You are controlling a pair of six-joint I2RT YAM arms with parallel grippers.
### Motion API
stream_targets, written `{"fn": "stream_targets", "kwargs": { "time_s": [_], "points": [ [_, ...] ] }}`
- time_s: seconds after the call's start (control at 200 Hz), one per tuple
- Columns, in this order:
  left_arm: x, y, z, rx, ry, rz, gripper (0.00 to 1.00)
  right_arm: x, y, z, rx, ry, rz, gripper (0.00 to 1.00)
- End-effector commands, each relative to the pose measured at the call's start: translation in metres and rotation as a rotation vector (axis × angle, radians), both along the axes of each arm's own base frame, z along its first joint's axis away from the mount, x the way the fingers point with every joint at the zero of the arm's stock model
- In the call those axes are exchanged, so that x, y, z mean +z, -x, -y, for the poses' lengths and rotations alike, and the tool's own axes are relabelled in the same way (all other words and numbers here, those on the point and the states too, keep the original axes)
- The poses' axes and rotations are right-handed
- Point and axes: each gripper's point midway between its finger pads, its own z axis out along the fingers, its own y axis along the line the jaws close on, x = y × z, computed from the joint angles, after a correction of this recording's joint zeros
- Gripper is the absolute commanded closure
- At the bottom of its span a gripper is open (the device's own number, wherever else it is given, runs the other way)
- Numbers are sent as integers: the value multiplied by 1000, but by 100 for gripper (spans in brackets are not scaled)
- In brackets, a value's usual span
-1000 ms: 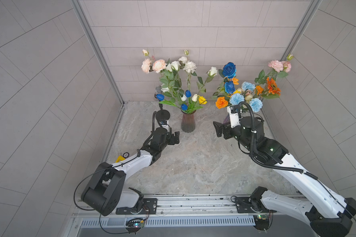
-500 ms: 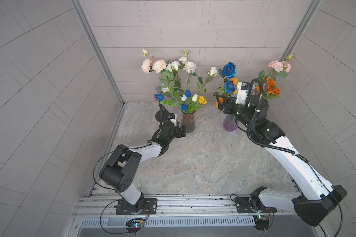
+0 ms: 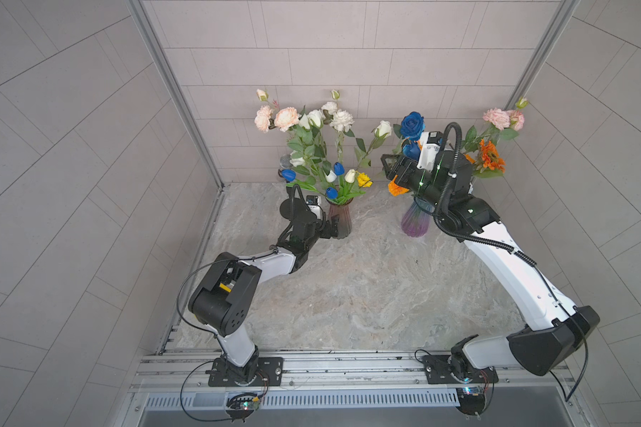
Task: Pick out blue flowers from the vase
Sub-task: Pick up the flower from the vase.
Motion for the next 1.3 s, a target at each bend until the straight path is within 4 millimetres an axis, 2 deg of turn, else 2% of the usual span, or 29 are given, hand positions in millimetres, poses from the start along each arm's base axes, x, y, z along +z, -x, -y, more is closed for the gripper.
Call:
{"fn": "stream_targets", "kwargs": {
  "time_s": [0.0,0.4,0.525,0.69,0.841,1.106,1.296],
  "points": [
    [11,-7,7,-5,22,35,0,6,2,3,-8,-20,-9,25],
    [15,-15,10,5,30,42,0,-29,-31,5,-71,85,-41,29],
    [16,-18,11,1,30,42,0,-27,-39,1,-68,81,-20,41],
    [20,-19,13,-1,35,49,0,-27,-49,-2,-72,109,-2,73],
    [20,-20,13,-2,32,48,0,-21,-48,0,-83,132,36,100],
    [17,-16,13,-4,36,39,0,8,-32,1,-76,221,120,100],
    [19,-15,11,0,32,41,0,22,-19,-6,-53,328,171,100]
  ]
}}
